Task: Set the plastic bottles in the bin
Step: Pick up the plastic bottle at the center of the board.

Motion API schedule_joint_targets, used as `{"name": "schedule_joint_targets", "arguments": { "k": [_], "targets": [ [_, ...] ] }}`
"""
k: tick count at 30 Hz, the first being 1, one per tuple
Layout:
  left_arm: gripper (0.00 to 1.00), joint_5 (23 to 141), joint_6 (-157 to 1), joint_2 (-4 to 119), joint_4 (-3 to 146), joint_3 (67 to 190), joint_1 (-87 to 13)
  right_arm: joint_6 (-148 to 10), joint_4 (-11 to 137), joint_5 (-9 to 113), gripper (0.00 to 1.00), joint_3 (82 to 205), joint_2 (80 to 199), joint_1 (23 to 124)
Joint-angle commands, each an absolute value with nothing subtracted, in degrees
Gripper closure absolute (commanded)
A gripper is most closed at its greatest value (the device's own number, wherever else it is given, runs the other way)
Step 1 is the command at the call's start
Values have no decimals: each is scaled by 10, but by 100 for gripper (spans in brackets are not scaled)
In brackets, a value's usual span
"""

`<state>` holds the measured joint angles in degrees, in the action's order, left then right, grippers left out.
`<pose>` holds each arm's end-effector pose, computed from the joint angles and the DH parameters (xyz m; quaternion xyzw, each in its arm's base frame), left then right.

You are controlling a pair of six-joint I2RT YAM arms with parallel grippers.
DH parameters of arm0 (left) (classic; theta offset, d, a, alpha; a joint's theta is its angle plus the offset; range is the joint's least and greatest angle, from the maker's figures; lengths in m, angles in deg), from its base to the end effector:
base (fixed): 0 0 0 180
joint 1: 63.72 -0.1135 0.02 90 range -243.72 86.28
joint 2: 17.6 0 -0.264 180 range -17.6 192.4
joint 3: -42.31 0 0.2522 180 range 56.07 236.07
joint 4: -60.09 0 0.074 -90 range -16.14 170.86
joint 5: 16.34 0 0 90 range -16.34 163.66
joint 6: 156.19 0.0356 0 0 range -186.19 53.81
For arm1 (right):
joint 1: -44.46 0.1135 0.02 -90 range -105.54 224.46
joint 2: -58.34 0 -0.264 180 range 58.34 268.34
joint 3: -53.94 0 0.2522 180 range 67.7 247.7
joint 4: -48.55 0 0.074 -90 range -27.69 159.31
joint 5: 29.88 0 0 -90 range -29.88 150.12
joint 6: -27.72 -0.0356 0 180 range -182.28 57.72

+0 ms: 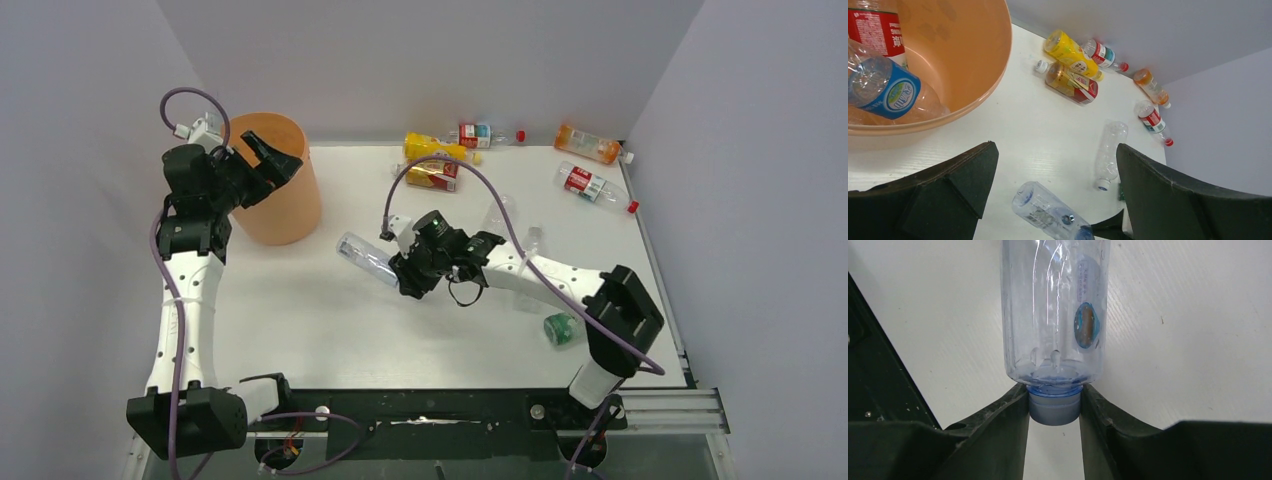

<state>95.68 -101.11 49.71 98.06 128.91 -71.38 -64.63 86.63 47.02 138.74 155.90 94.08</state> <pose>0.2571 0.0211 0.4061 -0.1858 0.7835 -0.2856 0.5196 0.2331 0.2866 0.2352 -0.4103 0.8422 0.2425 0.2522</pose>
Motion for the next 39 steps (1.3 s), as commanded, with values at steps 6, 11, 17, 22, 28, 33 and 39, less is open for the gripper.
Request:
{"name": "schedule_joint_targets", "arguments": {
  "k": [6, 11, 17, 22, 28, 33, 39],
  "targets": [
    [10, 1003, -1047, 467, 928, 1251, -673, -725, 810, 527, 70, 1322, 1395, 949],
    [10, 1023, -1098, 454, 877, 1209, -631, -741, 811, 571, 70, 1323, 1356, 948],
    [10, 1015, -1150, 452, 815, 1160, -566, -753, 799, 605, 70, 1327, 1339, 941],
    [10, 991, -1170, 459, 788, 1144, -522, -754, 797, 608, 70, 1342, 1346, 939],
    [10, 954, -1172, 475, 781, 1141, -474, -753, 792, 600, 70, 1358, 1347, 939],
    [10, 929, -1172, 489, 775, 1143, -444, -753, 792, 598, 71, 1368, 1347, 940],
    [10, 901, -1160, 506, 788, 1157, -426, -752, 788, 593, 71, 1372, 1343, 940]
  ]
}}
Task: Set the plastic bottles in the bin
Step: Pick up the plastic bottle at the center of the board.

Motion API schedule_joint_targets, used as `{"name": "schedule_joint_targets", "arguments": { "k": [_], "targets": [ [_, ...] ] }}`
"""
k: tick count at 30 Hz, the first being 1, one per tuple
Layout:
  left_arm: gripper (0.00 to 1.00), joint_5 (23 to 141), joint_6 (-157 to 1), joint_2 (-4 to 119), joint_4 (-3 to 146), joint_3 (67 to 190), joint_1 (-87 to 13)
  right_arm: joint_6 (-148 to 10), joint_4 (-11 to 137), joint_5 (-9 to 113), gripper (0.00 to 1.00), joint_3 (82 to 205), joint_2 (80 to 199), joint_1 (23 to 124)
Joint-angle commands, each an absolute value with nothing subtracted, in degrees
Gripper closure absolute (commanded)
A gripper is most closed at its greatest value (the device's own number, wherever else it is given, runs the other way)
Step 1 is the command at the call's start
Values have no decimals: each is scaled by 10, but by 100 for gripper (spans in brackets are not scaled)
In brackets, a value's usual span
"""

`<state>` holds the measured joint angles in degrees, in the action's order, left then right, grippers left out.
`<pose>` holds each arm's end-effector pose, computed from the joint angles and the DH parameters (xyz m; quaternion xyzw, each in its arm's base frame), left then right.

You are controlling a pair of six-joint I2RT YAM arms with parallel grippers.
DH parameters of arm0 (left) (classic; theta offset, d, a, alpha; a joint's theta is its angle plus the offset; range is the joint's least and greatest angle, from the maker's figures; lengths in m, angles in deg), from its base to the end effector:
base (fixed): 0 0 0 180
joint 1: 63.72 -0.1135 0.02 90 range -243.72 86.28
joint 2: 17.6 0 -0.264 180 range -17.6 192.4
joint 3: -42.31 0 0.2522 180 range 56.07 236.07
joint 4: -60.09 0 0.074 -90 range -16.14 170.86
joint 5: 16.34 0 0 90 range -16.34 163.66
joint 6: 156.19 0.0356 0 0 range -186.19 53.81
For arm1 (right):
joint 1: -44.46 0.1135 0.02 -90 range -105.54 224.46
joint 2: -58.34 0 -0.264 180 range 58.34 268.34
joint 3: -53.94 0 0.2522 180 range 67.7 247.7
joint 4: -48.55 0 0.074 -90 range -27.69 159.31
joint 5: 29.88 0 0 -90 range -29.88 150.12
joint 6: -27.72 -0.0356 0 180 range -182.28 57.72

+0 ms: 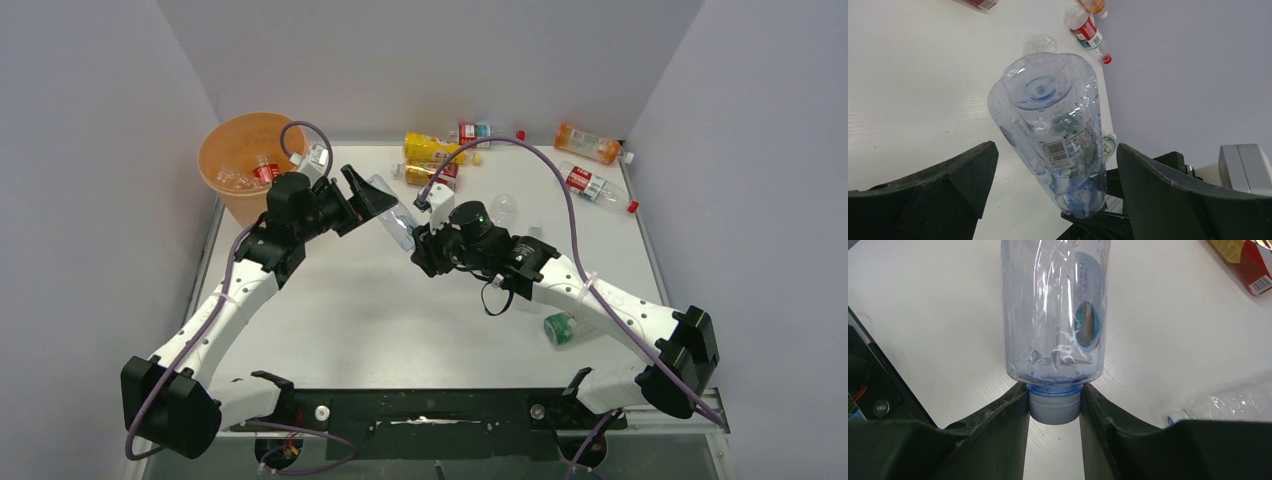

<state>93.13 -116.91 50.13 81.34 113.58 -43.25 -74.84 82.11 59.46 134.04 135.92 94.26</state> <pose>0.2527 -0.1070 0.3407 -0.1114 0.7944 -0.4494 0.3932 0.1992 0.2363 0.3259 -0.2806 0.8240 0.2591 0.4184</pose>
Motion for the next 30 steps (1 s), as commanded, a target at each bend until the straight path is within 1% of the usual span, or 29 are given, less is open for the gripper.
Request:
{"name": "schedule_joint_targets", "arguments": {
  "k": [1, 4, 8, 13, 18, 20, 24, 28, 30],
  "targets": [
    [10, 898, -1159, 507, 789, 1159, -424, -752, 787, 591, 71, 1374, 1343, 940],
    [11, 893, -1158, 512, 789, 1164, -421, -752, 788, 589, 71, 1375, 1344, 940],
    [24, 890, -1156, 517, 789, 1169, -417, -752, 786, 588, 70, 1374, 1344, 940],
    [39, 885, -1156, 518, 789, 1169, -414, -754, 780, 584, 70, 1366, 1344, 940],
    [49, 883, -1156, 517, 789, 1168, -414, -757, 774, 582, 70, 1356, 1340, 941],
    [54, 882, -1156, 518, 789, 1169, -414, -760, 772, 580, 69, 1351, 1338, 941],
    [58, 878, -1153, 516, 792, 1169, -414, -767, 766, 579, 59, 1339, 1334, 943],
    [59, 875, -1147, 519, 799, 1171, -413, -773, 753, 579, 43, 1321, 1328, 945],
    [61, 874, -1144, 522, 799, 1172, -413, -776, 747, 576, 38, 1313, 1327, 945]
  ]
}}
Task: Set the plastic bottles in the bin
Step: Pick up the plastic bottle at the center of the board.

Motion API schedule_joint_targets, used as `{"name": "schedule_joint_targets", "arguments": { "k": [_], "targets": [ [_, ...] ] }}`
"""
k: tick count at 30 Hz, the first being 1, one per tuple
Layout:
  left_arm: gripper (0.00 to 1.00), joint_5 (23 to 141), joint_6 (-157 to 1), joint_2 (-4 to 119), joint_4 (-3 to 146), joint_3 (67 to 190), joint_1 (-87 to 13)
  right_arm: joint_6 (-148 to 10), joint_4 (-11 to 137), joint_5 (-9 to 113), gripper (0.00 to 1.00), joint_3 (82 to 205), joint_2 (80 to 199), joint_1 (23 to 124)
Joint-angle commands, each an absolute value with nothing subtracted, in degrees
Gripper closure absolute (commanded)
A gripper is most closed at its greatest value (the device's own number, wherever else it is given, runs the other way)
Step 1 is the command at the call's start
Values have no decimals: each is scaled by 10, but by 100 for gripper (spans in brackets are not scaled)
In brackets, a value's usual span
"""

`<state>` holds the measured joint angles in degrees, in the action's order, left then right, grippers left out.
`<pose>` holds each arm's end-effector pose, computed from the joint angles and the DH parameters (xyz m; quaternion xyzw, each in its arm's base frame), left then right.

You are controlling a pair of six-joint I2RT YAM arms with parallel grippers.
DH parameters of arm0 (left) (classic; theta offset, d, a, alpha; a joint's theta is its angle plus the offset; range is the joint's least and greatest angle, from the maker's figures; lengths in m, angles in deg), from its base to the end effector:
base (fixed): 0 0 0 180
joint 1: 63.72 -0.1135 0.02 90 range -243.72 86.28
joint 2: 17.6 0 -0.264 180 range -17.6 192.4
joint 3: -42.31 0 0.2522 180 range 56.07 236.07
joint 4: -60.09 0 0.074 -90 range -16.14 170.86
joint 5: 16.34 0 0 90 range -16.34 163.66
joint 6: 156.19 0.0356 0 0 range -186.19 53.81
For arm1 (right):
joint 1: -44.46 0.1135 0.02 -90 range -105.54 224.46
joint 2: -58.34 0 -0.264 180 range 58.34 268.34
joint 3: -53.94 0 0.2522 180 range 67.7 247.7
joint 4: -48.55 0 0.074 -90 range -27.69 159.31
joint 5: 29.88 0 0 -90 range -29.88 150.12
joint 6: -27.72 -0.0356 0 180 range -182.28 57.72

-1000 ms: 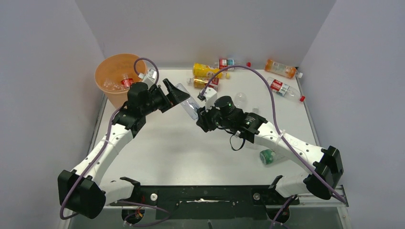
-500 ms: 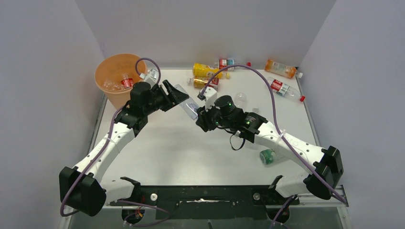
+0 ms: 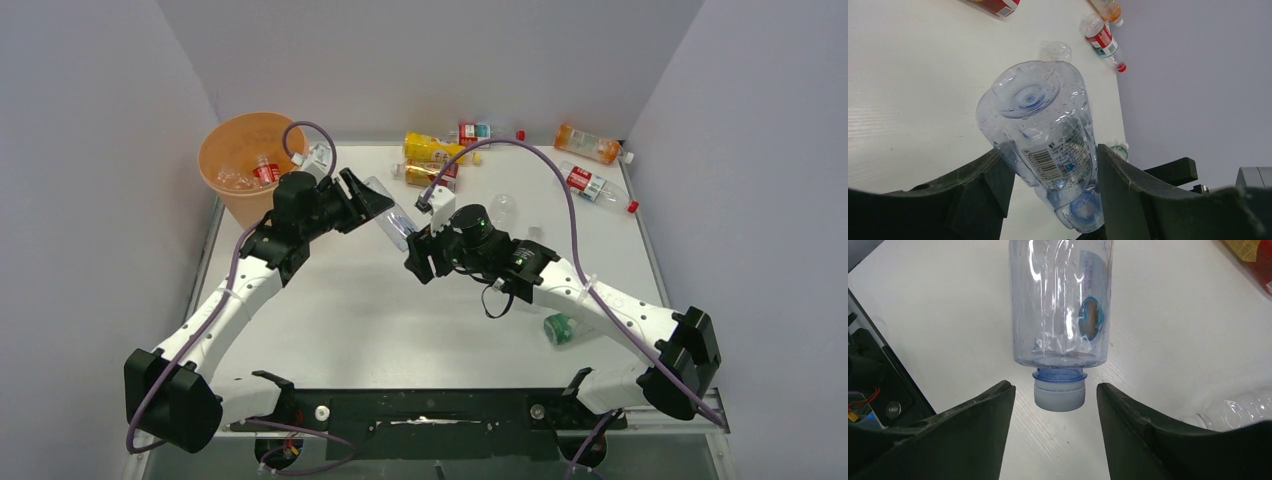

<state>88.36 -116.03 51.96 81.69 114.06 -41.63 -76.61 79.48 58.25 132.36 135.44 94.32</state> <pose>0.2580 -0.1145 0.3345 -0.1224 0.8036 -0.4211 0.4025 0.1980 0.2366 0.3225 -0.2715 0.8205 0.2791 0.4185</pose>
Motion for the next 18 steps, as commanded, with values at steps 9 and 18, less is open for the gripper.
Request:
{"name": "schedule_joint_targets", "arguments": {
  "k": [9, 18],
  "targets": [
    [66, 856, -1135, 527, 799, 1175, -409, -776, 739, 569, 29, 1304, 1328, 947],
    [66, 825, -1106, 534, 833, 1206, -408, -772, 753, 571, 19, 1300, 1314, 946]
  ]
}}
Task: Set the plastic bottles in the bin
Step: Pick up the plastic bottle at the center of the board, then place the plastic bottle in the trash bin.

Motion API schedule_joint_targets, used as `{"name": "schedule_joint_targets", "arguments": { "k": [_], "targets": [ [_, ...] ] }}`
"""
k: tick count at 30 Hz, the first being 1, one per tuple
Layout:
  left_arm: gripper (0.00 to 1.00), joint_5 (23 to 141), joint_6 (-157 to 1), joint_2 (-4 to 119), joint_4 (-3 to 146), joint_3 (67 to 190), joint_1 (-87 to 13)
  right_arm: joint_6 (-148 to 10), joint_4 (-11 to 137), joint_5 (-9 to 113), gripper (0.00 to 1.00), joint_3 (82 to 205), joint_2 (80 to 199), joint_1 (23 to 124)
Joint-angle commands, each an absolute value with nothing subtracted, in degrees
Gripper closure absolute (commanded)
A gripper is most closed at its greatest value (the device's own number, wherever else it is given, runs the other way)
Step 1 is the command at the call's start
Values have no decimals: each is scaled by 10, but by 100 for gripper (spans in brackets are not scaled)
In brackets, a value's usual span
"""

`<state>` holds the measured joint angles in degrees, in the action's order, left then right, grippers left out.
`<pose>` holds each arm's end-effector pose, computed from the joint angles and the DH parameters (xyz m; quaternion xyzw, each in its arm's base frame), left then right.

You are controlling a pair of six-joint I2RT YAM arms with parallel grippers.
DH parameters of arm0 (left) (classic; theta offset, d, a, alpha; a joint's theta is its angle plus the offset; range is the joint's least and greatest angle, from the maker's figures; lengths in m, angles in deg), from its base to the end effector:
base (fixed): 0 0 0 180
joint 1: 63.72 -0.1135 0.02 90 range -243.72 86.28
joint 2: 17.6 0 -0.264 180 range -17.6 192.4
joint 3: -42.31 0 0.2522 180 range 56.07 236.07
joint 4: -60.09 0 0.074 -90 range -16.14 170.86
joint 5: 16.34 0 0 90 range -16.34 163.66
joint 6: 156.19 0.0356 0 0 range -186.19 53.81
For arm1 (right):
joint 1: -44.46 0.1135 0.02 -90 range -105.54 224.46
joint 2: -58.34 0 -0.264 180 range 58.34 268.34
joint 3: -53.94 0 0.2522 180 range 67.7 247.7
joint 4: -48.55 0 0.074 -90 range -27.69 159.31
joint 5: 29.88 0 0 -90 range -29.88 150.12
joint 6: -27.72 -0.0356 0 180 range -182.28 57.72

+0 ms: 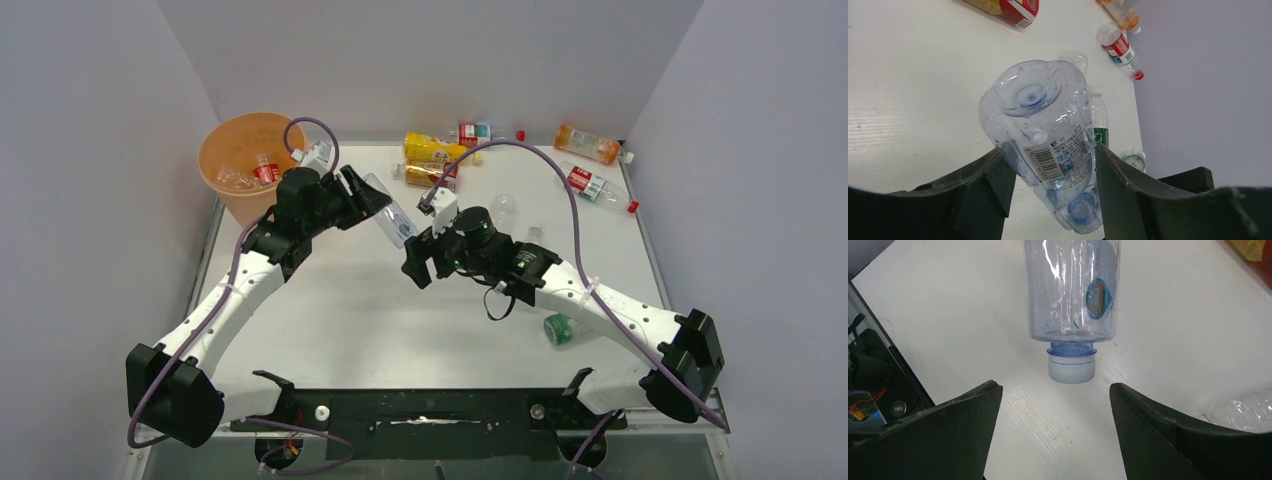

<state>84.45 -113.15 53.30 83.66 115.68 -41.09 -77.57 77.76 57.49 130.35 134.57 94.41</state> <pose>0.2626 -0.1167 0.3346 -0.1210 0.8137 -0.3850 0.4182 0.1951 0.2346 0.3175 -0.2677 0.8190 0.2901 0.4165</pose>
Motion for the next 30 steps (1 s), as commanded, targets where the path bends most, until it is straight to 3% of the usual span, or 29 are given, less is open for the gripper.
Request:
{"name": "schedule_joint_targets", "arguments": {
  "k": [1, 6, 15, 30],
  "targets": [
    [66, 822, -1103, 536, 837, 1213, -408, -770, 756, 572, 16, 1300, 1313, 946],
    [66, 816, -1092, 545, 850, 1241, -408, -765, 781, 573, 1, 1308, 1314, 946],
    [65, 725, -1020, 550, 942, 1336, -429, -763, 830, 595, 2, 1307, 1283, 946],
    [63, 762, -989, 625, 952, 1508, -636, -786, 829, 594, 2, 1248, 1246, 947]
  ]
}}
